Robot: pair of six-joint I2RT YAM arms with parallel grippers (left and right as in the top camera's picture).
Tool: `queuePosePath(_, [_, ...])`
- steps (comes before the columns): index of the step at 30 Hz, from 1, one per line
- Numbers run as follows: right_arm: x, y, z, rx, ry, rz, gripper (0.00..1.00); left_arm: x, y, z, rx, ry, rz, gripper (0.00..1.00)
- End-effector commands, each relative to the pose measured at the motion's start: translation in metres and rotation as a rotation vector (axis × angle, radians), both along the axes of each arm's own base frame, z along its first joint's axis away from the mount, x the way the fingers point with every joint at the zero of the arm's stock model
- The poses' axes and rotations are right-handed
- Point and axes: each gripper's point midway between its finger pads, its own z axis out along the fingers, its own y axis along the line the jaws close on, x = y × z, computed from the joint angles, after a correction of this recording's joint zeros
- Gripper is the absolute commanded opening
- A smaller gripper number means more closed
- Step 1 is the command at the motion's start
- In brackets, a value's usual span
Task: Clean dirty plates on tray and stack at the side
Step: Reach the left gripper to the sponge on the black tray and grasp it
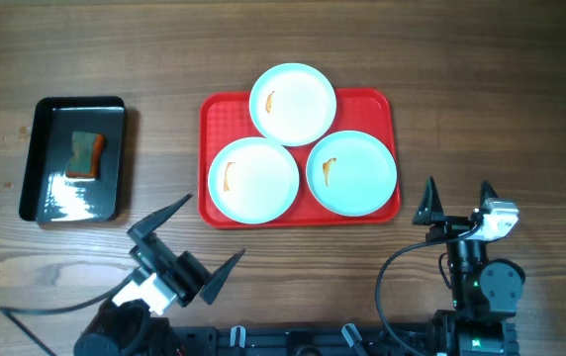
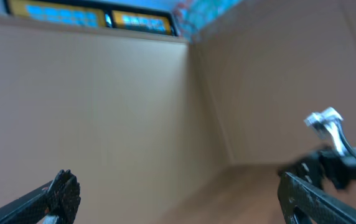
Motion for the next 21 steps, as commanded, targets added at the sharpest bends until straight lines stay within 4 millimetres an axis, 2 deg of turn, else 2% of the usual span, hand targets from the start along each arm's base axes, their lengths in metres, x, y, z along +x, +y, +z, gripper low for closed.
queuePosePath(1, [0.0,0.0,0.0,0.004,-0.002,0.001,1.0,-0.007,0.02,0.058,-0.051,-0.084,0.148,1.0])
queuePosePath(3, [0.0,0.0,0.0,0.004,-0.002,0.001,1.0,-0.001,0.021,0.069,0.061,-0.025,0.226,1.0])
queuePosePath(5, [0.0,0.0,0.0,0.004,-0.002,0.001,1.0,0.03,0.054,0.07,0.058,0.266,0.439,1.0])
queuePosePath(6, [0.0,0.0,0.0,0.004,-0.002,0.001,1.0,0.046,0.078,0.064,0.041,0.438,0.573,1.0])
queuePosePath(7, [0.0,0.0,0.0,0.004,-0.002,0.001,1.0,0.061,0.095,0.057,0.057,0.599,0.679,1.0])
queuePosePath(9, [0.0,0.0,0.0,0.004,-0.002,0.001,1.0,0.085,0.105,0.034,0.191,0.882,0.752,1.0])
queuePosePath(12, [0.0,0.0,0.0,0.004,-0.002,0.001,1.0,0.119,0.09,-0.005,0.327,1.178,0.664,1.0])
queuePosePath(13, [0.0,0.0,0.0,0.004,-0.002,0.001,1.0,0.127,0.09,-0.016,0.347,1.219,0.663,1.0])
queuePosePath(14, [0.0,0.0,0.0,0.004,-0.002,0.001,1.0,0.142,0.099,-0.03,0.329,1.276,0.724,1.0])
queuePosePath(15, [0.0,0.0,0.0,0.004,-0.002,0.001,1.0,0.162,0.115,-0.037,0.189,1.343,0.831,1.0])
queuePosePath(16, [0.0,0.0,0.0,0.004,-0.002,0.001,1.0,0.175,0.123,-0.042,0.146,1.376,0.857,1.0])
queuePosePath(18, [0.0,0.0,0.0,0.004,-0.002,0.001,1.0,0.199,0.153,-0.048,0.109,1.444,0.926,1.0])
queuePosePath(19, [0.0,0.0,0.0,0.003,-0.002,0.001,1.0,0.211,0.179,-0.054,0.081,1.513,0.977,1.0])
queuePosePath(20, [0.0,0.0,0.0,0.004,-0.002,0.001,1.0,0.219,0.194,-0.059,0.057,1.568,0.99,1.0])
queuePosePath(21, [0.0,0.0,0.0,0.004,-0.002,0.001,1.0,0.233,0.223,-0.07,0.016,1.623,1.03,1.0])
